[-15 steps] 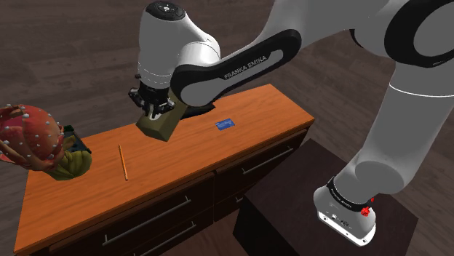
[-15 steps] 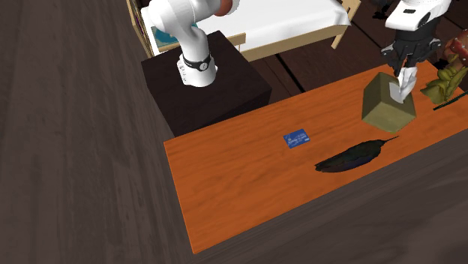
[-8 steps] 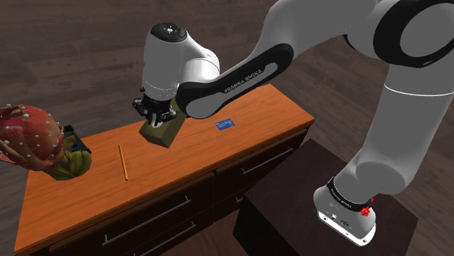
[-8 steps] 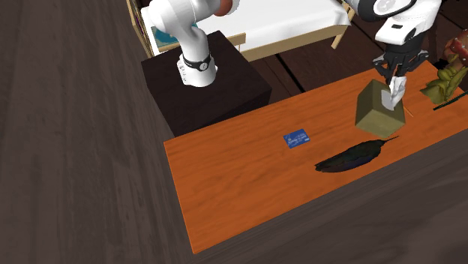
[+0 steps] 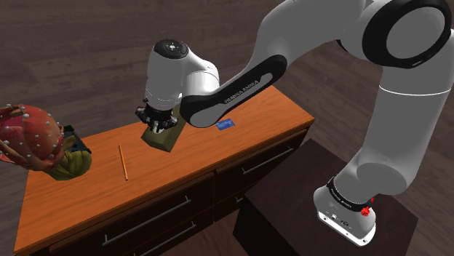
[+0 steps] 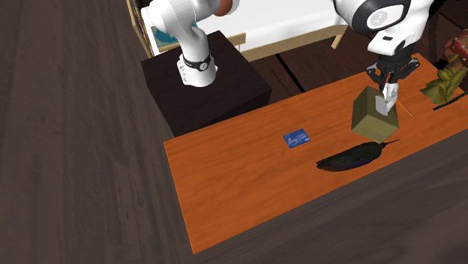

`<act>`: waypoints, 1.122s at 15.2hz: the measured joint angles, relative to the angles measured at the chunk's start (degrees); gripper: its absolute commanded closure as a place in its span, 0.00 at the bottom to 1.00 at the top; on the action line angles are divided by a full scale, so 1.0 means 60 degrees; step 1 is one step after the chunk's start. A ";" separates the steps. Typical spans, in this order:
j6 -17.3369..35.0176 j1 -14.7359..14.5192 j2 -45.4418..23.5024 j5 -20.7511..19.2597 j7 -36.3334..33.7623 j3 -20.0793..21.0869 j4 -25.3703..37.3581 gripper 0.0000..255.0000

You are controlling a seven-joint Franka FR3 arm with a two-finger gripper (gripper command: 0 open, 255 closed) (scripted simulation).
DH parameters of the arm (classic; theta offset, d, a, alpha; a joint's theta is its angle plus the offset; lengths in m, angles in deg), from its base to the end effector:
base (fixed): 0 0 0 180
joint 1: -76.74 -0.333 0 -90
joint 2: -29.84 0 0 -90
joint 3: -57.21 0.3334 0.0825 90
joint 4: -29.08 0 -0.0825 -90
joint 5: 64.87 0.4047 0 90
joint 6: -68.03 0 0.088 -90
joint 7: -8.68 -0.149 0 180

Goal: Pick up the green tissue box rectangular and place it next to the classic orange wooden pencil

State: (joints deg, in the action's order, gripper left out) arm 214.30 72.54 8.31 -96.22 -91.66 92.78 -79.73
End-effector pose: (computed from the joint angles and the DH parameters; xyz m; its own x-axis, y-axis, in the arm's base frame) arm 0.5476 0.4171 0.3394 0.7159 -0.6787 0.1636 -0.5968 -0.7165 -0.3612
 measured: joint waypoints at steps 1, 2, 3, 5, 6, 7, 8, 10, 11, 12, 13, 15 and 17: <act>0.0004 -0.0003 -0.0004 -0.0005 -0.0003 -0.0002 0.0003 1.00; 0.0010 -0.0004 -0.0008 -0.0010 -0.0003 -0.0003 0.0005 1.00; 0.0011 -0.0004 -0.0006 -0.0011 -0.0005 -0.0003 0.0002 1.00; 0.0013 -0.0003 -0.0006 -0.0012 -0.0005 -0.0002 0.0000 0.00; 0.0010 0.0003 -0.0008 -0.0009 -0.0003 -0.0006 -0.0005 0.00; 0.0007 0.0006 -0.0007 -0.0007 -0.0003 -0.0007 -0.0008 0.00; 0.0006 0.0007 -0.0007 -0.0005 -0.0002 -0.0008 -0.0010 0.00; 0.0005 0.0008 -0.0006 -0.0004 -0.0002 -0.0008 -0.0011 0.00; 0.0005 0.0006 -0.0011 -0.0008 -0.0004 -0.0010 -0.0008 0.00; -0.0052 0.0076 0.0138 0.0117 0.0063 0.0074 -0.0078 0.00; -0.0166 0.0177 0.0331 0.0311 0.0190 0.0194 -0.0115 0.00; -0.0387 0.0471 0.0879 0.0843 0.0538 0.0490 -0.0305 0.00; -0.0472 0.0579 0.1104 0.1071 0.0680 0.0599 -0.0387 0.00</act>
State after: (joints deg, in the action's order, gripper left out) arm 211.47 76.01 14.93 -89.79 -87.58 96.37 -82.05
